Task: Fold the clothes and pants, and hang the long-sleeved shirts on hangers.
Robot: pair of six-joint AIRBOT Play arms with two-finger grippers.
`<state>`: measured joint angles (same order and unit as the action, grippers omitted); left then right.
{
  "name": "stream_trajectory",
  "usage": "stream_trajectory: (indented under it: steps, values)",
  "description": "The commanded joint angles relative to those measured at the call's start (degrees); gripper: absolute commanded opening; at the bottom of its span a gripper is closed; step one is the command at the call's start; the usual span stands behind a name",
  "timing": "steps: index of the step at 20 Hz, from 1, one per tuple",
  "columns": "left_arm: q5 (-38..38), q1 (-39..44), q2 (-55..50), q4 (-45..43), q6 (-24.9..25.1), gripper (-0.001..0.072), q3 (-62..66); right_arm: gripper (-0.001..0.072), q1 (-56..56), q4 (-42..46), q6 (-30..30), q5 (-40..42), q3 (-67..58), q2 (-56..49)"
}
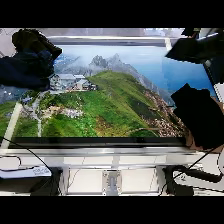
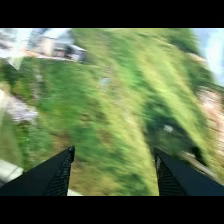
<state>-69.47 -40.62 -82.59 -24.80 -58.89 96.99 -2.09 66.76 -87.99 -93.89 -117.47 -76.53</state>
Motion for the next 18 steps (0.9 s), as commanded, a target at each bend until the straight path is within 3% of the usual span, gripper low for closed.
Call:
stream_trajectory:
  steps: [1, 4, 6, 9, 11, 13, 16, 18]
  values:
    - [-5.4, 12.3, 11.7, -0.1, -1.1, 0.0049, 0.0, 0.0548, -4.8, 4.3, 4.9, -4.7, 0.1, 2.7]
    - [-5.4, 29.9, 14.9, -2.5, -5.7, 0.0049, -1.0, 0.0548, -8.1, 5.1, 8.3, -5.5, 1.7, 2.7]
    - [-3.7, 42.8, 14.7, -9.9, -9.8, 0.0049, -3.1, 0.0548, -9.2, 5.3, 10.4, -5.4, 3.1, 2.3]
    - [6.3, 63.2, 13.2, -24.4, -20.4, 0.005, -10.2, 0.0548, -9.4, 5.1, 10.6, -4.7, 3.9, 0.6]
    - [13.1, 72.5, 12.0, -30.4, -24.9, 0.005, -13.7, 0.0548, -9.4, 4.8, 10.6, -3.5, 3.9, -0.7]
    - [16.7, 78.6, 9.6, -35.0, -28.0, 0.005, -14.6, 0.0548, -9.4, 4.6, 10.6, -2.1, 3.9, -2.1]
    - [15.3, 80.5, 4.9, -43.1, -31.9, 0.005, -14.6, 0.0548, -9.3, -0.3, 10.6, -2.1, 3.9, -5.3]
    - [12.3, 78.2, 2.7, -53.8, -39.9, 0.005, -14.6, 0.0548, -9.3, -5.0, 10.8, -2.1, 3.9, -8.2]
